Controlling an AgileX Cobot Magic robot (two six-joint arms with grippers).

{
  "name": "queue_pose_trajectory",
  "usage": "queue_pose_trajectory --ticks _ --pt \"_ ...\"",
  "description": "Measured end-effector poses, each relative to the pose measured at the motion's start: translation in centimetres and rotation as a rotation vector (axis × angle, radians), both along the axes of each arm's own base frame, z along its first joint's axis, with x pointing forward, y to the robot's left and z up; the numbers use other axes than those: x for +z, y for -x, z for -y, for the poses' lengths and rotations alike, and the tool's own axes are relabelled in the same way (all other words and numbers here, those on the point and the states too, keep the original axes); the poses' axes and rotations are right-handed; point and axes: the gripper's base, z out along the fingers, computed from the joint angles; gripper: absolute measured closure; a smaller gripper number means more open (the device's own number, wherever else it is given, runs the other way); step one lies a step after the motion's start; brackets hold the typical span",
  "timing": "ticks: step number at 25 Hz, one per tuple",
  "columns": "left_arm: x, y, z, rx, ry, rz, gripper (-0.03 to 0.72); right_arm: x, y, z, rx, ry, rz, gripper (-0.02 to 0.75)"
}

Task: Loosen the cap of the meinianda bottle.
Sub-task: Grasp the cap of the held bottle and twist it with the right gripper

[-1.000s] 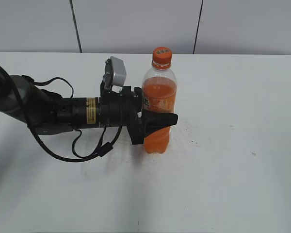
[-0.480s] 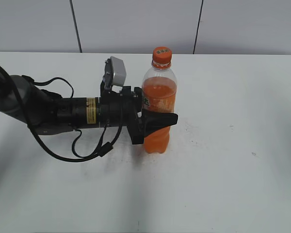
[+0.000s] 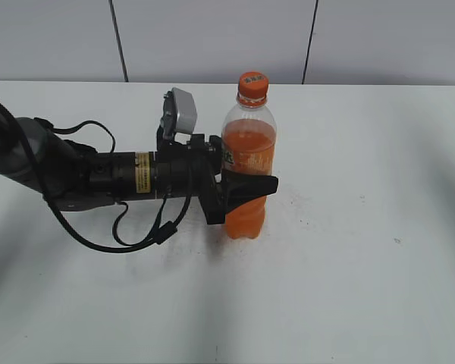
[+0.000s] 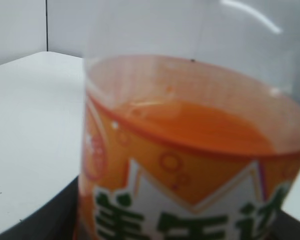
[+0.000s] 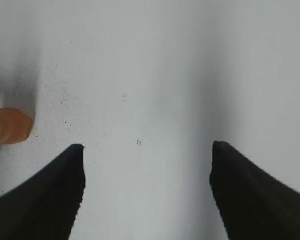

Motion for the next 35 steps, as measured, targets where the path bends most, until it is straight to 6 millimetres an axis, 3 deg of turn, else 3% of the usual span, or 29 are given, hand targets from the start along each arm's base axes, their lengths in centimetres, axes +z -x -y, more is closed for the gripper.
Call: queue_pose_trajectory --ticks 7,10,17,24,35 --pt "0.0 0.0 0.0 0.002 0.000 0.000 0.263 1.0 -4.7 0.0 -0.023 -0.023 -0.034 0.153" --pt "0.0 0.0 0.0 0.002 0.000 0.000 0.263 1.3 -5.7 -1.2 -0.039 -0.055 -0.029 0.153" --pt "0.0 0.0 0.0 0.002 0.000 -0.001 0.263 0.2 -5.9 -9.3 0.037 -0.131 -0.099 0.153" --pt "0.0 0.0 0.0 0.002 0.000 -0.001 0.263 -0.7 -5.3 -16.0 0.069 -0.197 -0.167 0.153" --pt "0.0 0.0 0.0 0.002 0.000 -0.001 0.263 -2.6 -4.7 -21.6 0.135 -0.207 -0.224 0.153"
